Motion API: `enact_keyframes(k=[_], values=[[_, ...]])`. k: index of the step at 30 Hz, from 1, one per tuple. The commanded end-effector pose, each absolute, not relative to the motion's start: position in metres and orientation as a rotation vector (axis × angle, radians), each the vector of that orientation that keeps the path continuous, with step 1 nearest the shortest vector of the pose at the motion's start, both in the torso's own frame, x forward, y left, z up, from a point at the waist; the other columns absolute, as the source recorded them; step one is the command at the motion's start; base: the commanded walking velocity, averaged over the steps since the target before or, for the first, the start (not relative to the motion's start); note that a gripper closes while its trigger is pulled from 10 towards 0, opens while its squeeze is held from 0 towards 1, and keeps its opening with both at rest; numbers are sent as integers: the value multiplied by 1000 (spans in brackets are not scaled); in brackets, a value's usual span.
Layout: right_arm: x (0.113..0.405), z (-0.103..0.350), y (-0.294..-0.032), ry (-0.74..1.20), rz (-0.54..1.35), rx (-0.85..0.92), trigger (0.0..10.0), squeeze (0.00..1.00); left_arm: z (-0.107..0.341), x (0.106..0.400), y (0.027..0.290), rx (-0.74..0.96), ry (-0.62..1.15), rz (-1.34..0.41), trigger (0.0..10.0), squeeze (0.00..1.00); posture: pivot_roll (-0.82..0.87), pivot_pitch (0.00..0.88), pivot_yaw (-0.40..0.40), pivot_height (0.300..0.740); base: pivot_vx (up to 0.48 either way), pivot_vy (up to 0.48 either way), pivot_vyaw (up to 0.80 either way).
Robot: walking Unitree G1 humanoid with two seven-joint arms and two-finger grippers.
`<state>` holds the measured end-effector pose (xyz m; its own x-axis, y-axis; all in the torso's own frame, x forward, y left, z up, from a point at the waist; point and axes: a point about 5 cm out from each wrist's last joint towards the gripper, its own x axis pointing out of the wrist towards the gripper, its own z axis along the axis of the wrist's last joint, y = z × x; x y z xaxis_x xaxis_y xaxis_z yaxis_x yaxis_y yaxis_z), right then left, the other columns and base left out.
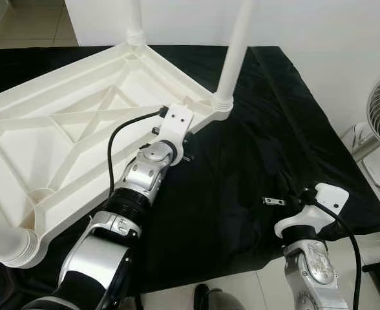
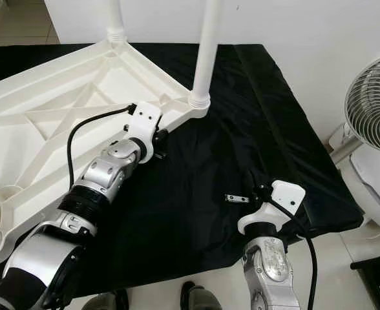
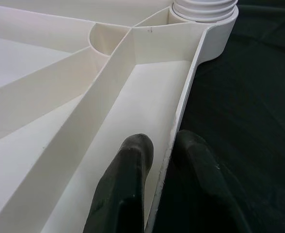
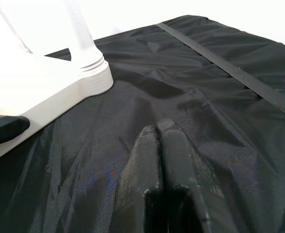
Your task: Building children table
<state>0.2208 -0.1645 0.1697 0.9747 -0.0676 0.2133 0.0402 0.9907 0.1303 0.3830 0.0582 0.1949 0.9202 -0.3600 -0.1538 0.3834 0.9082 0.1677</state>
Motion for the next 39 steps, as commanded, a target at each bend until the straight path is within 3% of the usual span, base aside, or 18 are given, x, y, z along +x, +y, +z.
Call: enact_keyframes(k=[1,6,7,8,9,10,12,13,23,24,39], values=[[221,165,-165,-190,-55,131,10000,0,179,385,88,219,172,-64,0,0,-30,182,-63,740,0,0,0],[222,165,-165,-192,-56,129,10000,0,180,383,72,223,166,-119,0,0,-35,178,-58,740,0,0,0],[222,165,-165,-193,-58,128,10000,0,180,382,65,224,163,-147,3294,0,-38,178,-52,740,0,0,0],[222,165,-165,-193,-61,128,10000,0,180,381,58,230,161,-176,8039,0,-38,178,-52,740,0,0,0],[222,165,-165,-193,-61,128,10000,0,180,381,58,230,161,-176,8039,0,-38,178,-52,740,0,0,0],[222,165,-166,-193,-63,128,10000,0,181,380,54,235,157,-197,10000,0,-38,178,-52,740,0,0,0],[222,165,-166,-193,-67,127,10000,0,181,377,45,235,154,-249,10000,0,-40,177,-47,740,0,0,0],[222,165,-166,-193,-70,128,10000,0,182,376,42,243,148,-271,10000,1000,-40,177,-47,740,0,0,0],[222,163,-164,-193,-70,134,10000,0,192,371,35,262,129,-334,10000,1000,-30,173,-39,740,0,0,0],[222,163,-163,-192,-67,136,10000,0,195,369,35,281,124,-341,10000,0,-30,173,-39,740,0,0,0],[226,161,-158,-191,-37,141,10000,0,196,339,50,345,116,-451,10000,0,17,160,-42,740,0,0,0]])
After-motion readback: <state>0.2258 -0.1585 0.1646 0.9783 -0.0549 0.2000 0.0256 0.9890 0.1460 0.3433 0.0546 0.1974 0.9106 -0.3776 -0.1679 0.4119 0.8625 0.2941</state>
